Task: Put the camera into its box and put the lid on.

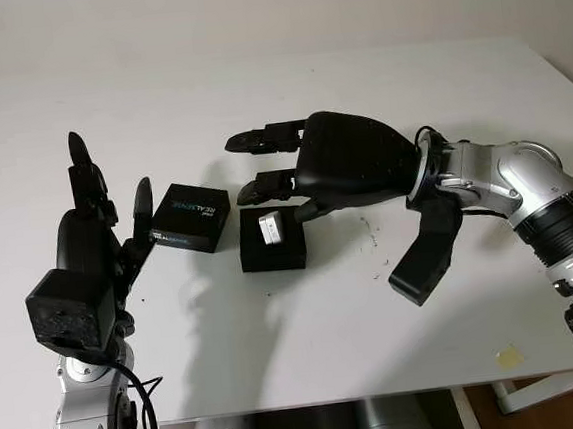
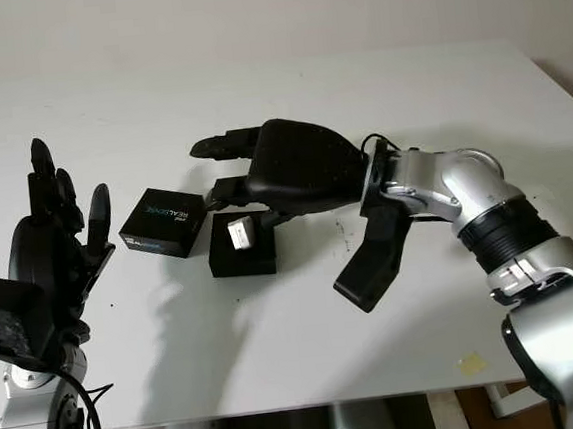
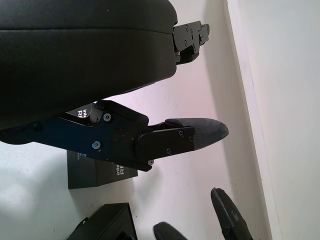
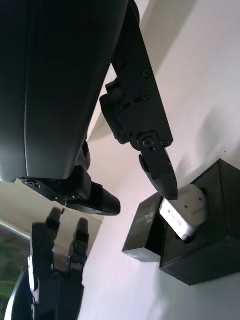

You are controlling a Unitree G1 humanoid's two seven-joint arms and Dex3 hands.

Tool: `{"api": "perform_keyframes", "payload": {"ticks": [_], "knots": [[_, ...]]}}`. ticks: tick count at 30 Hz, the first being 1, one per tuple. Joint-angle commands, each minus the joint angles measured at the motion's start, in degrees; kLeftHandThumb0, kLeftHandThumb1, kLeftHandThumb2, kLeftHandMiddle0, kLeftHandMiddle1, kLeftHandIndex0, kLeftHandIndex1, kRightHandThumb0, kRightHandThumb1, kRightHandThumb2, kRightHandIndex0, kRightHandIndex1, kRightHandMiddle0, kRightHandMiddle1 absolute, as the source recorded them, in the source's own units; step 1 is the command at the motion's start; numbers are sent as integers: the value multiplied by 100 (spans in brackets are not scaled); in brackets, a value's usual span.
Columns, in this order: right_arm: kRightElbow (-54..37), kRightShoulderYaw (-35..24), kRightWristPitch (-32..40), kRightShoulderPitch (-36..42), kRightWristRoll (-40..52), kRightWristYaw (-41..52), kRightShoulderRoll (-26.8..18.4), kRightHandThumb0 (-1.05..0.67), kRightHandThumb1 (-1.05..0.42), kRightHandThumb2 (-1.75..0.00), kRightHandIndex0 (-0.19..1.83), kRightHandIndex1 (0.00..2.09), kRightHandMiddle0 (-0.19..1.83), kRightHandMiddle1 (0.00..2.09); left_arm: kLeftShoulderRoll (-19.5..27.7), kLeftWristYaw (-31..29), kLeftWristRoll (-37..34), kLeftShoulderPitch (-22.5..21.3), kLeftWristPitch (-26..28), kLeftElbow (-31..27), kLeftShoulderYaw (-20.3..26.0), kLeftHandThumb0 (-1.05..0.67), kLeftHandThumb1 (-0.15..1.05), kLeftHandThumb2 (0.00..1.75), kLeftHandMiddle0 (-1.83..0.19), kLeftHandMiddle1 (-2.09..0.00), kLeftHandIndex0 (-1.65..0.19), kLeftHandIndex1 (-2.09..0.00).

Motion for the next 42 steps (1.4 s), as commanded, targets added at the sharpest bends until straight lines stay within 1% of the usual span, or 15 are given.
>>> {"api": "perform_keyframes", "payload": {"ticks": [1,3,4,6,8,12,22,25,26,28,31,37,42], "knots": [[60,200,122,-155,-264,-471,-93,-45,-96,-6,35,5,41,79,-17,12,37,1,-55,-85,-18,-54,105,52,19,-5,19,0],[140,383,247,-175,-483,-786,-95,-45,-98,-6,32,4,32,101,-18,33,70,4,-22,-101,-29,-54,105,53,19,-5,19,0],[179,468,313,-183,-574,-920,-92,-45,-98,-5,31,4,29,106,-22,43,80,6,-22,-100,-32,-54,105,53,18,-5,19,0],[240,615,425,-198,-699,-1079,-89,-45,-98,-5,30,4,28,112,-32,52,98,19,-36,-95,-31,-54,105,52,18,-5,19,0],[300,728,472,-220,-736,-1104,-91,-45,-99,-6,28,3,26,113,-42,48,100,30,-51,-92,-26,-54,105,52,18,-6,19,0],[466,910,560,-267,-778,-1217,-72,-46,-98,-5,28,4,23,111,-67,31,95,40,-65,-87,-21,-54,105,53,19,-5,19,0],[898,1313,798,-489,-887,-1585,-11,-45,-97,-5,27,4,25,110,-92,72,185,29,-132,-34,-46,-55,105,52,18,-5,19,0],[932,1398,867,-538,-896,-1632,-27,-45,-97,-5,24,3,21,103,-105,89,208,30,-128,-33,-53,-55,105,52,17,-6,19,0],[942,1413,867,-555,-883,-1628,-31,-45,-97,-5,24,4,21,100,-115,92,202,29,-124,-33,-53,-55,105,52,17,-6,19,-1],[960,1437,877,-582,-870,-1649,-38,-44,-96,-5,23,4,21,87,-125,95,200,28,-122,-32,-57,-55,105,52,18,-6,19,-1],[956,1449,907,-612,-853,-1715,-52,-44,-97,-6,23,5,22,78,-137,98,205,28,-128,-33,-58,-54,105,52,18,-5,19,0],[917,1391,877,-696,-751,-1940,-75,-45,-97,-6,22,5,27,78,-145,89,179,46,-218,9,-47,-55,105,52,18,-5,19,0],[905,1339,882,-772,-612,-1948,-73,-43,-98,-6,21,5,28,78,-111,71,207,41,-233,39,-46,-55,105,52,18,-5,19,0]]}}
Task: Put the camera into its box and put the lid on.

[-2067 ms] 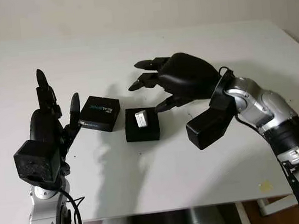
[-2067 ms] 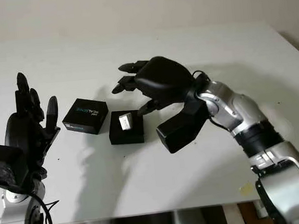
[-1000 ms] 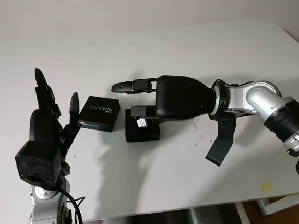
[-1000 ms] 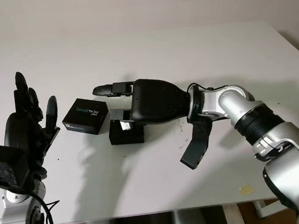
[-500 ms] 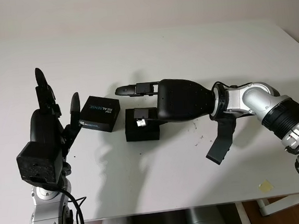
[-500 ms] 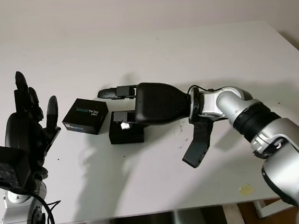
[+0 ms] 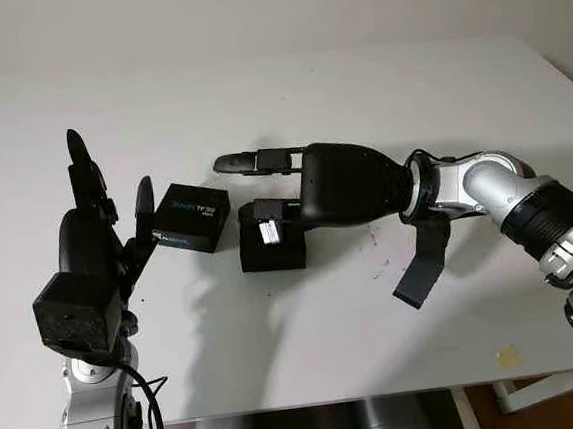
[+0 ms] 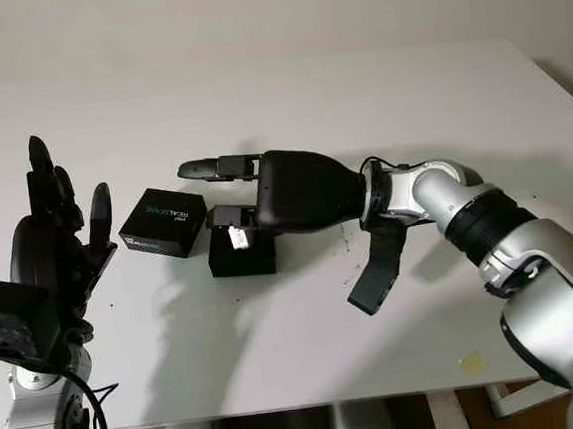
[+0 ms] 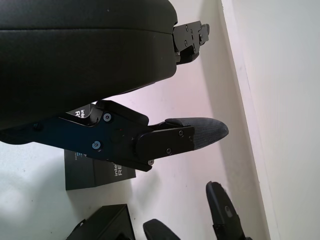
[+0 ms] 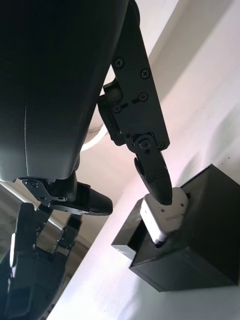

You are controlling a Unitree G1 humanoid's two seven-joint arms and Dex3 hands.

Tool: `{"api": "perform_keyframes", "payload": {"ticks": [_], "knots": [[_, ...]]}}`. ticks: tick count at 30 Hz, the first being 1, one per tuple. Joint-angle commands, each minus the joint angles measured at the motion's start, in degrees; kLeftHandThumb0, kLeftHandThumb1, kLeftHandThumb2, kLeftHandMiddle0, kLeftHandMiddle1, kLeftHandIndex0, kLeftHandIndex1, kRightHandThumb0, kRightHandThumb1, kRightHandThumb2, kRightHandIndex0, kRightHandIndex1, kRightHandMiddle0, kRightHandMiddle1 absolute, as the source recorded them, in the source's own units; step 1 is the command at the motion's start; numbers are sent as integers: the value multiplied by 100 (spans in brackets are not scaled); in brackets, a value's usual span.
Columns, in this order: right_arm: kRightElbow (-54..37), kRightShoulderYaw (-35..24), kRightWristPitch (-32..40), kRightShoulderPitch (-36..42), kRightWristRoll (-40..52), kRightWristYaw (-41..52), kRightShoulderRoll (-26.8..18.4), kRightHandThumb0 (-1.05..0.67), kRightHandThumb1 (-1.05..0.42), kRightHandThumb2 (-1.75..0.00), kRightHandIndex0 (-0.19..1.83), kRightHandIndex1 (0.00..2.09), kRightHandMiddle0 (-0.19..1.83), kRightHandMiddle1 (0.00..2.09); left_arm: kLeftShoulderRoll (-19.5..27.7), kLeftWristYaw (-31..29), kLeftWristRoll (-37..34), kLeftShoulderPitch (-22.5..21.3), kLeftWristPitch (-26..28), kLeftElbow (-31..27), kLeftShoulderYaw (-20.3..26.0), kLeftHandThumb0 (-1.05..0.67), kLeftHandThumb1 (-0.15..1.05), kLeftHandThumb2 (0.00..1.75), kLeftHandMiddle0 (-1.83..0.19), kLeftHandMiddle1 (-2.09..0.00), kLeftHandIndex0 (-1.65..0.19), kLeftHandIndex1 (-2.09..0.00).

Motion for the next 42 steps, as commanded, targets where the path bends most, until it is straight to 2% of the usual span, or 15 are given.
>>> {"api": "perform_keyframes", "payload": {"ticks": [1,7,29,42], "knots": [[-46,-94,36,-136,83,-53,-63,-43,-98,-6,21,5,28,77,2,0,10,28,-53,-12,-15,-55,105,52,18,-5,19,0],[-19,-98,-22,-233,218,-30,46,-44,-96,-5,23,6,33,79,-2,5,14,30,-75,-12,-10,-55,105,52,18,-5,19,0],[512,436,25,-379,-64,-133,324,-45,-96,-6,22,5,32,76,-17,79,60,48,-57,-52,-15,-55,105,53,17,-6,19,-2],[552,634,-34,-315,-63,-106,405,-43,-95,-5,23,6,36,82,-43,99,97,90,-62,-61,-44,-55,105,53,17,-6,19,-2]]}}
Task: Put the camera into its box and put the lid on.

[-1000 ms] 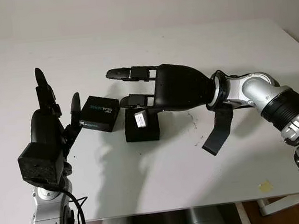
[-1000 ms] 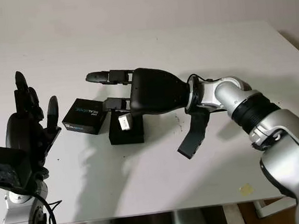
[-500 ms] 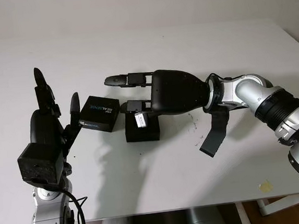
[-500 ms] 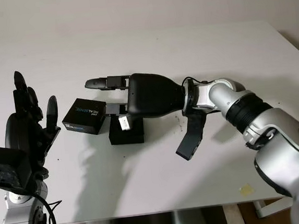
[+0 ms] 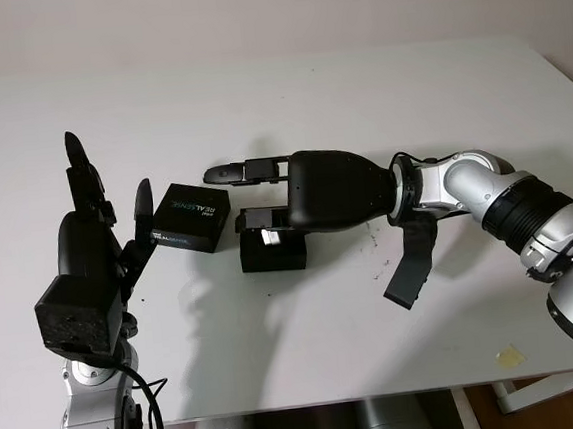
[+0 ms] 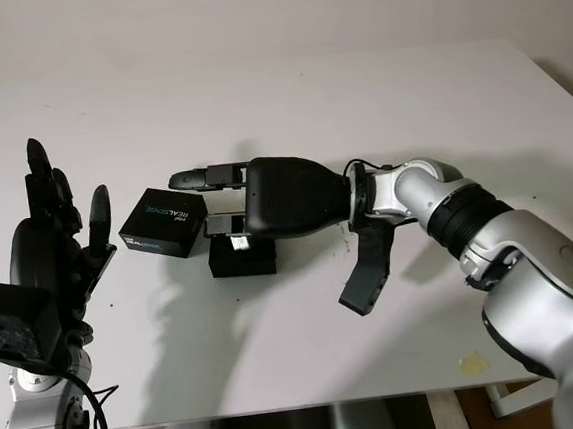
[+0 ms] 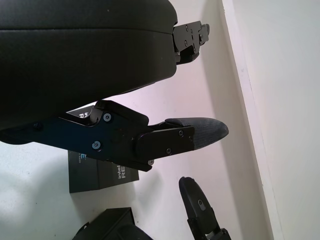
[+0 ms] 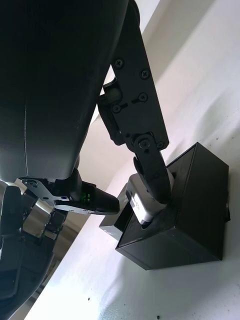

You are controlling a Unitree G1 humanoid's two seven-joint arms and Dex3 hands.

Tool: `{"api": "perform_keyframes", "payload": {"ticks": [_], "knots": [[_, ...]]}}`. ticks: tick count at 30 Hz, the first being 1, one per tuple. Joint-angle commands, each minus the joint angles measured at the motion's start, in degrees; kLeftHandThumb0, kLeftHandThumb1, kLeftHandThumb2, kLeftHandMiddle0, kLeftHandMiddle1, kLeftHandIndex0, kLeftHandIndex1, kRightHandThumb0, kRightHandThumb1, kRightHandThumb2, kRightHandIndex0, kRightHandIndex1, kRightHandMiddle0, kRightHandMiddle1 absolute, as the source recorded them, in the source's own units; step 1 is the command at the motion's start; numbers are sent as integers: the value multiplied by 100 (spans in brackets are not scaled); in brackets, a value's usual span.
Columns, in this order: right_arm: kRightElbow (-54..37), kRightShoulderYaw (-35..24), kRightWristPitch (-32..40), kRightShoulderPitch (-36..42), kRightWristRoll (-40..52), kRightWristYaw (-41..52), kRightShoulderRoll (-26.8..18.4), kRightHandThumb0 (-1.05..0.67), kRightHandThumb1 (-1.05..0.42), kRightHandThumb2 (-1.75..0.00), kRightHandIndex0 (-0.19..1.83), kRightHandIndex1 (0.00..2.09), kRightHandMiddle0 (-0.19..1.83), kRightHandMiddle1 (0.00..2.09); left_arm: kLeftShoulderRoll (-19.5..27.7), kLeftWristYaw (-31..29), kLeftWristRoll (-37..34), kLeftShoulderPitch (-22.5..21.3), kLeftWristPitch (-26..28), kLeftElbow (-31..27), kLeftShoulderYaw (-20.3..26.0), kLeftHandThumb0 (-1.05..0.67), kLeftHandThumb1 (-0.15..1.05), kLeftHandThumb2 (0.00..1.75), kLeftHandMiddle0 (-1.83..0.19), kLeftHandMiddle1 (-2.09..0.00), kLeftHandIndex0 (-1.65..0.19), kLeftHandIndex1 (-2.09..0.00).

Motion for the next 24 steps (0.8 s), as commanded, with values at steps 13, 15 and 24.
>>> {"api": "perform_keyframes", "payload": {"ticks": [13,15,24], "knots": [[73,164,-253,-177,-33,180,37,-41,-96,-5,27,7,42,140,-52,41,33,60,-68,-46,-52,-55,105,53,17,-5,19,-1],[83,187,-234,-188,-48,210,28,-41,-95,-5,28,7,42,141,-57,54,50,61,-84,-44,-55,-54,105,53,17,-5,19,-1],[128,82,-271,-216,92,174,-65,-42,-95,-5,33,9,39,137,-71,21,6,37,-78,-54,-39,-55,105,53,17,-5,19,-1]]}}
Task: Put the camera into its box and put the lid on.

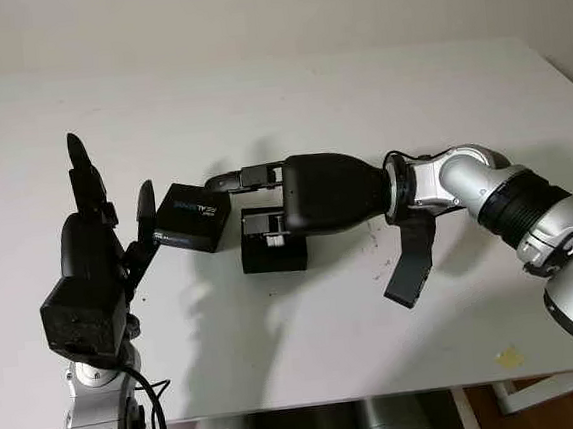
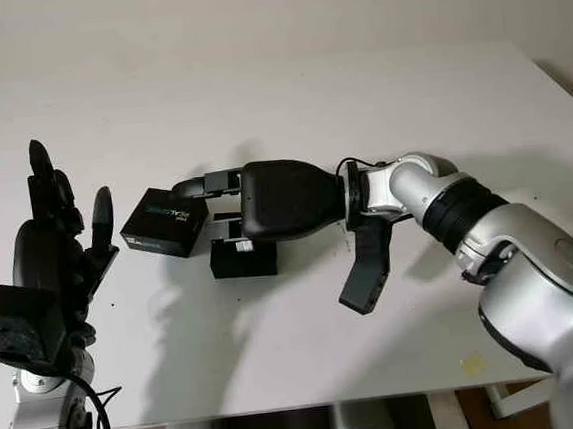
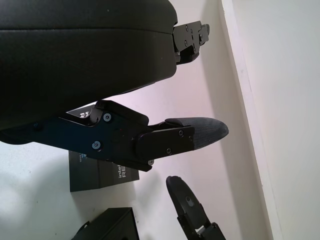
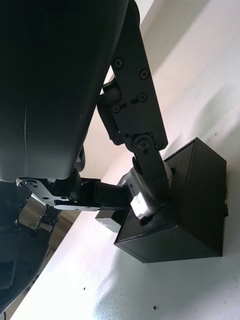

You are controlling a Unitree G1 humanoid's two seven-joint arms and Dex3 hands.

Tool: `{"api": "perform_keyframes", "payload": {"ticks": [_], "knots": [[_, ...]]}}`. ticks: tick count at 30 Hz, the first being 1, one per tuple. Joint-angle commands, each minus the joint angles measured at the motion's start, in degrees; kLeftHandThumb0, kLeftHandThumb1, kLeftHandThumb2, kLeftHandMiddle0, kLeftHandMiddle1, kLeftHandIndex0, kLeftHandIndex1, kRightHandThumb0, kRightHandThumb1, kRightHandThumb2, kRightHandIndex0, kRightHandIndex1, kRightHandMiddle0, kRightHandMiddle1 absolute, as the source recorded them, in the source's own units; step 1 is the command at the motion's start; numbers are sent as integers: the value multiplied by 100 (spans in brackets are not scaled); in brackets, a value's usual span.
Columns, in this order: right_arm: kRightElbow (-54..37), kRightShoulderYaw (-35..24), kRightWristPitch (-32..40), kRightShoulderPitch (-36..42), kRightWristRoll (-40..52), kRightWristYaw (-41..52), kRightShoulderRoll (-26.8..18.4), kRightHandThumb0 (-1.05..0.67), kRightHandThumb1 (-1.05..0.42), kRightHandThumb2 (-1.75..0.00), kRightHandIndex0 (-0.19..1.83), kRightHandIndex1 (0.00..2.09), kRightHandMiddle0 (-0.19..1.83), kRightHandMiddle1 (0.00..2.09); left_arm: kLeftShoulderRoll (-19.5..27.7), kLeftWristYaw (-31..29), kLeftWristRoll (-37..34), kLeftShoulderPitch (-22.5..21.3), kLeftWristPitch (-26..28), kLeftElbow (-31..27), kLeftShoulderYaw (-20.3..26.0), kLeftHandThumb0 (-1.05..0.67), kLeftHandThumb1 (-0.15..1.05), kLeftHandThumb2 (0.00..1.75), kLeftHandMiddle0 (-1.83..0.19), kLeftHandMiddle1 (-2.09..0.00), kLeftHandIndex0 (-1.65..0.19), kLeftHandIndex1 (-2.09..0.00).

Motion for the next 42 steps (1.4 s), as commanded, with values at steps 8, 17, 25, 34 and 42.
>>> {"api": "perform_keyframes", "payload": {"ticks": [8,17,25,34,42], "knots": [[134,-334,-271,-85,510,-90,-211,-45,-96,-6,35,9,39,140,7,-45,-61,10,13,-85,7,-55,105,52,18,-5,19,-1],[253,-646,-319,-65,774,-453,-234,-43,-93,-5,45,13,40,139,57,-83,-57,1,23,-81,22,-55,105,53,17,-5,19,-1],[306,-735,-376,-62,847,-532,-257,-41,-94,-5,44,13,40,137,40,-70,-44,-23,85,-93,16,-56,105,52,17,-5,19,-2],[290,-1319,-467,363,1985,677,-114,-40,-96,-6,43,12,33,139,39,-70,-51,-2,126,-149,23,-55,105,52,18,-5,19,-2],[-2295,-2878,1443,2388,4623,4165,153,-62,-97,-6,28,3,19,74,20,-95,-108,30,80,-126,25,-55,105,52,19,-5,19,0]]}}
